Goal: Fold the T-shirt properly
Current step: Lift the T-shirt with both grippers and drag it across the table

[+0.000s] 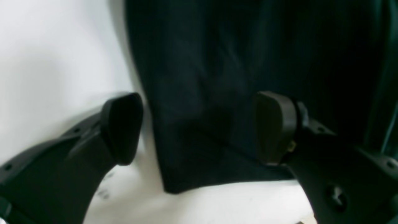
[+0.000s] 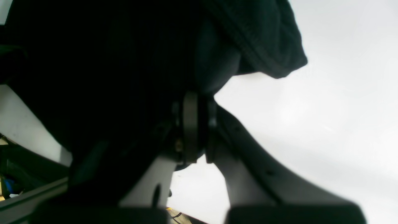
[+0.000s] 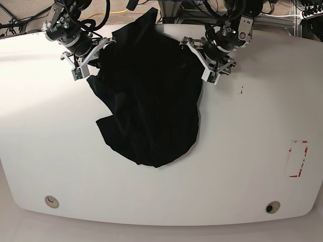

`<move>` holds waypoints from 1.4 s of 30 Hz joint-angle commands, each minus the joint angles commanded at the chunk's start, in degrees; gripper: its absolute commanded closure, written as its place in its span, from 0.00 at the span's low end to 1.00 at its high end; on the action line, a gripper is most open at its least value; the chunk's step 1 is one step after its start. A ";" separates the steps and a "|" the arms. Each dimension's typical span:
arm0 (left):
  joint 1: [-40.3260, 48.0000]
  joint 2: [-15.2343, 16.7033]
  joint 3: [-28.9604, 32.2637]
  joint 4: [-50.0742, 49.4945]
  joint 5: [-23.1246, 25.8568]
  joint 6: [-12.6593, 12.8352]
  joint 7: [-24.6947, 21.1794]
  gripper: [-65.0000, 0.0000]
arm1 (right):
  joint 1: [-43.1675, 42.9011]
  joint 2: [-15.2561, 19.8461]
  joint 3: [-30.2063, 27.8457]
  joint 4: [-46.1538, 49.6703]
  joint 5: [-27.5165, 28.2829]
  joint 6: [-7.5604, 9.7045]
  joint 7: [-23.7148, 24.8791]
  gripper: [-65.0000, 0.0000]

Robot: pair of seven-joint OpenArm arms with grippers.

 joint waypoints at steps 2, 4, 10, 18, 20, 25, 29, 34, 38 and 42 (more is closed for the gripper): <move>-0.97 0.00 0.09 -0.35 0.00 0.00 0.00 0.50 | 0.18 0.18 0.00 0.00 0.00 0.00 0.09 1.00; -2.64 -0.09 0.44 -0.88 0.09 0.00 0.00 0.74 | 1.05 0.26 0.00 0.00 0.00 0.00 0.09 1.00; -5.27 -0.26 -0.09 1.76 0.00 -2.73 1.58 1.00 | 5.01 0.35 -0.09 0.00 0.00 0.00 0.09 1.00; -10.29 -0.35 -2.37 10.81 0.35 -10.64 3.43 1.00 | 14.42 2.64 -0.18 -0.18 -0.35 0.00 0.00 1.00; -13.45 -0.35 -2.37 11.34 0.09 -11.52 6.42 1.00 | 16.70 3.69 -0.18 -0.18 -0.35 0.00 0.00 1.00; -23.91 -0.35 -2.55 11.43 0.26 -13.89 12.22 1.00 | 24.97 7.30 -0.62 -0.53 -0.35 0.00 -0.09 1.00; -33.67 -1.23 -2.64 11.34 0.53 -14.07 14.86 1.00 | 32.35 10.55 -0.62 -1.32 -0.35 0.00 -2.64 1.00; -44.92 -2.02 -2.64 9.76 0.53 -14.07 15.47 1.00 | 42.20 13.80 -1.05 -5.19 -0.35 0.00 -3.69 1.00; -51.60 -3.96 -2.73 9.76 0.62 -14.07 17.49 1.00 | 48.70 17.14 -4.40 -8.09 -0.44 0.00 -4.04 1.00; -58.02 -4.48 -5.71 9.76 0.53 -14.24 19.69 1.00 | 55.03 18.64 -7.74 -10.02 -0.44 0.00 -4.04 1.00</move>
